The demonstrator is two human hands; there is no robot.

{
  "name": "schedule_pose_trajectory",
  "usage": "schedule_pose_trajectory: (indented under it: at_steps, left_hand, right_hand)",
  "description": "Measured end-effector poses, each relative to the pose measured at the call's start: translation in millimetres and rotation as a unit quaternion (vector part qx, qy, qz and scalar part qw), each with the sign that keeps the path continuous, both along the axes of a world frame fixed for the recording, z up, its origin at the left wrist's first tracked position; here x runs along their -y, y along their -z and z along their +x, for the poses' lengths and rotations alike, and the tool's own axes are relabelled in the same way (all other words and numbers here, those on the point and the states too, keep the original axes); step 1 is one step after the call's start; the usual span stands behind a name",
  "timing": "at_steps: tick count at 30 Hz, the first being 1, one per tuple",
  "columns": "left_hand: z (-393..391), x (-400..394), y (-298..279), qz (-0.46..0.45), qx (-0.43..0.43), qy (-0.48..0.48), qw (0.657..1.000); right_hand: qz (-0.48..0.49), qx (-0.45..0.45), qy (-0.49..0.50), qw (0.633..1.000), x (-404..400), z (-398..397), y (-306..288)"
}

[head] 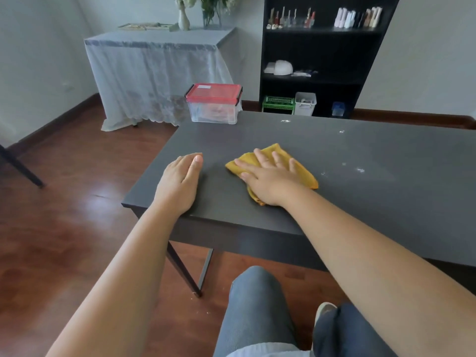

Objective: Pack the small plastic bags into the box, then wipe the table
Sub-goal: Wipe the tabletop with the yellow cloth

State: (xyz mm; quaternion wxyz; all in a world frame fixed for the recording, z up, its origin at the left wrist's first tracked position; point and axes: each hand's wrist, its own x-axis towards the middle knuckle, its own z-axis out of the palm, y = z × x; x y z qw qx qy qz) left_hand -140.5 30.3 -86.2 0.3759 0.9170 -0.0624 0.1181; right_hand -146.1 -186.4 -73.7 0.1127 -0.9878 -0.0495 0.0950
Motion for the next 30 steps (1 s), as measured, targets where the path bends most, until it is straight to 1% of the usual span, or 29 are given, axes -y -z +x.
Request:
schedule_pose_trajectory:
  at_steps: [2, 4, 6, 8, 10, 12, 14, 15, 18, 21, 23, 26, 30]
  left_hand:
    - [2, -1, 3, -0.004, -0.005, 0.009, 1.0]
    - [6, -4, 5, -0.054, -0.028, 0.015, 0.998]
    - [13, -7, 3, -0.135, -0.066, 0.023, 0.988]
    - [22, -11, -2, -0.212, -0.107, 0.041, 0.971]
    - [27, -16, -6, -0.263, -0.141, 0.062, 0.952]
    - [28, -22, -9, -0.309, -0.147, 0.075, 0.937]
    - [27, -28, -10, -0.34, -0.134, 0.059, 0.929]
    - [26, -31, -9, -0.343, -0.116, 0.038, 0.931]
    - [22, -35, -6, -0.307, -0.03, -0.049, 0.95]
    - [18, -34, -4, -0.295, 0.023, -0.099, 0.95]
    - [15, -31, -5, -0.266, 0.037, -0.104, 0.958]
    - [13, -30, -5, -0.224, 0.028, -0.096, 0.969]
    - [13, -29, -5, -0.2, 0.021, -0.093, 0.975]
  right_hand:
    - [-0.002, 0.013, 0.025, 1.0, 17, -20, 6]
    - [-0.005, 0.029, 0.017, 0.999, 17, -43, 13]
    - [0.003, 0.04, -0.019, 0.999, 1, -57, 15]
    - [0.011, 0.04, -0.071, 0.997, -23, -60, 13]
    - [0.012, 0.042, -0.125, 0.991, -49, -56, 10]
    - [0.004, 0.048, -0.164, 0.985, -74, -49, 10]
    - [-0.013, 0.047, -0.174, 0.984, -96, -40, 11]
    - [-0.018, 0.045, -0.165, 0.985, -106, -35, 11]
    - [-0.006, 0.037, -0.116, 0.992, -129, -19, 10]
    - [0.008, 0.032, -0.086, 0.996, -138, -1, 9]
    - [0.012, 0.029, -0.07, 0.997, -133, 13, 8]
    - [0.022, 0.017, -0.042, 0.999, -113, 30, 3]
    - [0.013, 0.016, -0.019, 1.0, -77, 24, 3]
